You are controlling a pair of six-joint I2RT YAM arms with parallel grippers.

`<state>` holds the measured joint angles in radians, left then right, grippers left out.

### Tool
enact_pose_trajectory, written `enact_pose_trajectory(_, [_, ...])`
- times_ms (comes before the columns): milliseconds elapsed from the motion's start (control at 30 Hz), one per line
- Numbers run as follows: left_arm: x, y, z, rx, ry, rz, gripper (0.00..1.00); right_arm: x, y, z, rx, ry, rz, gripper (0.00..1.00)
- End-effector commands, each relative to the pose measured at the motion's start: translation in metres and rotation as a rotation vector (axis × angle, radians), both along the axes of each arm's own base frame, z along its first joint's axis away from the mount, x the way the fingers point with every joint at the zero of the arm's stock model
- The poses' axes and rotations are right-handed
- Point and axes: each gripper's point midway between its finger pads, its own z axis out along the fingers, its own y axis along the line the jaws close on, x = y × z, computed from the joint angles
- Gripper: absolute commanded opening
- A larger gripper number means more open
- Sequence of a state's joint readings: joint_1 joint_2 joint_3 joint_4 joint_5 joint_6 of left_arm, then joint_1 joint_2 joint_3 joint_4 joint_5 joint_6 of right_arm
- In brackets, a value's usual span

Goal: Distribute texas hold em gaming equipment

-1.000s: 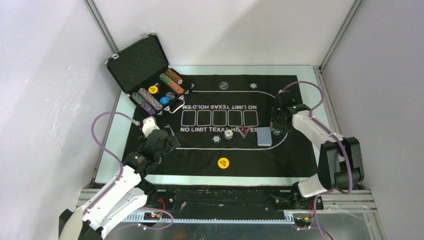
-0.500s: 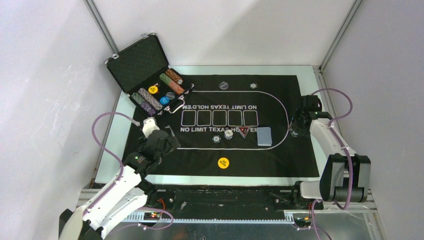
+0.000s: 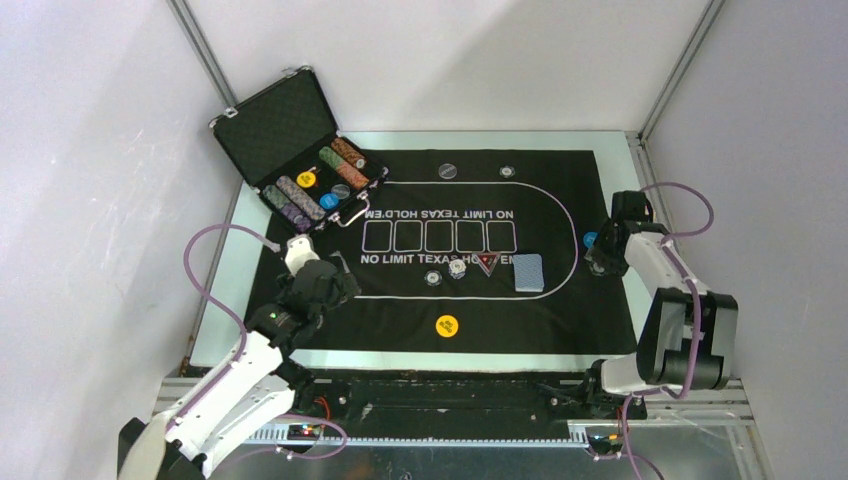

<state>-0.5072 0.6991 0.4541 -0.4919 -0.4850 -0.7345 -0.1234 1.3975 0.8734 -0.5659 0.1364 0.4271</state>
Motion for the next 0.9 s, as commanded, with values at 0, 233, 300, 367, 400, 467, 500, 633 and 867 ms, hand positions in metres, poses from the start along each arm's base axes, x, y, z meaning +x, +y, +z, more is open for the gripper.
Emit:
enact_pose_trajectory(0, [0.003,-0.001,0.005,-0.025,-0.025,0.009,0.98,0.014,-0.012,-0.016,-0.004,-0.001,-0.056,0.12])
enact_pose_trajectory(233, [0.003,-0.001,0.005,-0.026,-0.026,0.009,0.98,0.027,-0.016,-0.049,0.011,0.071,-0.057,0.13])
enact_pose_trajectory(300, [0.003,-0.001,0.005,-0.026,-0.027,0.009,0.98,0.029,-0.016,-0.055,0.013,0.085,-0.056,0.14])
enact_pose_trajectory(367, [0.003,-0.001,0.006,-0.027,-0.029,0.009,0.98,0.028,-0.016,-0.058,0.010,0.099,-0.056,0.15])
enact_pose_trajectory(400, [0.003,-0.001,0.006,-0.028,-0.030,0.009,0.98,0.028,-0.017,-0.058,0.006,0.100,-0.059,0.15])
enact_pose_trajectory(467, [0.003,-0.002,0.006,-0.030,-0.029,0.007,0.98,0.032,-0.017,-0.057,0.009,0.088,-0.056,0.17])
enact_pose_trajectory(500, [0.003,-0.002,0.006,-0.029,-0.029,0.007,0.98,0.033,-0.017,-0.056,0.010,0.083,-0.052,0.18])
enact_pose_trajectory(633, [0.003,-0.003,0.005,-0.032,-0.027,0.004,0.98,0.034,-0.019,-0.056,-0.001,0.081,-0.053,0.27])
enact_pose_trajectory(867, [0.003,-0.004,0.005,-0.037,-0.028,-0.001,0.98,0.030,-0.019,-0.056,-0.011,0.095,-0.062,0.66])
